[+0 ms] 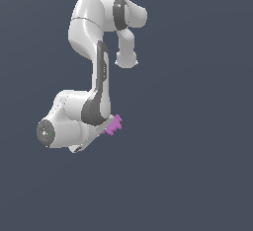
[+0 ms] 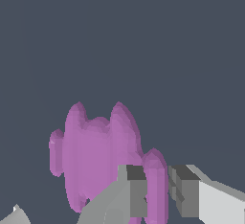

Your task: Pick up the object and move it to a goal position.

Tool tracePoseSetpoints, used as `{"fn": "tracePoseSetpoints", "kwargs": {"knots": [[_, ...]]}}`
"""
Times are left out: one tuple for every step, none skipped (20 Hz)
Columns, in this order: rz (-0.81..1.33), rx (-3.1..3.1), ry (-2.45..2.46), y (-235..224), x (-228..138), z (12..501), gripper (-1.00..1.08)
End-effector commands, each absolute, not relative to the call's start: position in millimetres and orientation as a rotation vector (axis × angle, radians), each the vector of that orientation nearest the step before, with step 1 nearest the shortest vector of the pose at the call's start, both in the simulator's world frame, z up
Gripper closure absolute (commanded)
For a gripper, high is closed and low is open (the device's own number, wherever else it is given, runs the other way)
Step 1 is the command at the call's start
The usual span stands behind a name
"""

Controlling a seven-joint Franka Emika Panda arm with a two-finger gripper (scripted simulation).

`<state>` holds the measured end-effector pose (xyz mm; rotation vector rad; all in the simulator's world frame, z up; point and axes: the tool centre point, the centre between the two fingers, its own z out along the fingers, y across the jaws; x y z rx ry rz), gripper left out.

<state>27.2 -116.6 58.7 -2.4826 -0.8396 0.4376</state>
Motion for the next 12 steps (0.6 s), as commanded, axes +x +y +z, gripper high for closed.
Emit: {"fn": "tracePoseSetpoints", "kwargs": {"knots": [[0.438, -2.482, -0.841, -124, 30, 63, 1.08], [0.438, -2.482, -0.841, -127, 31, 64, 1.08], [0.439, -2.481, -0.841, -129, 32, 64, 1.08], [0.439, -2.481, -0.841, -130, 32, 65, 1.08], [0.439, -2.481, -0.841, -132, 33, 66, 1.08], [0.439, -2.481, -0.841, -133, 33, 66, 1.08], [0.439, -2.481, -0.841, -134, 34, 67, 1.08], [0.439, -2.481, -0.841, -135, 34, 67, 1.08], [0.439, -2.481, -0.841, -135, 34, 67, 1.08], [0.438, -2.48, -0.841, -135, 34, 67, 1.08], [0.438, -2.48, -0.841, -135, 35, 67, 1.08], [0.438, -2.48, -0.841, -135, 35, 67, 1.08]]}}
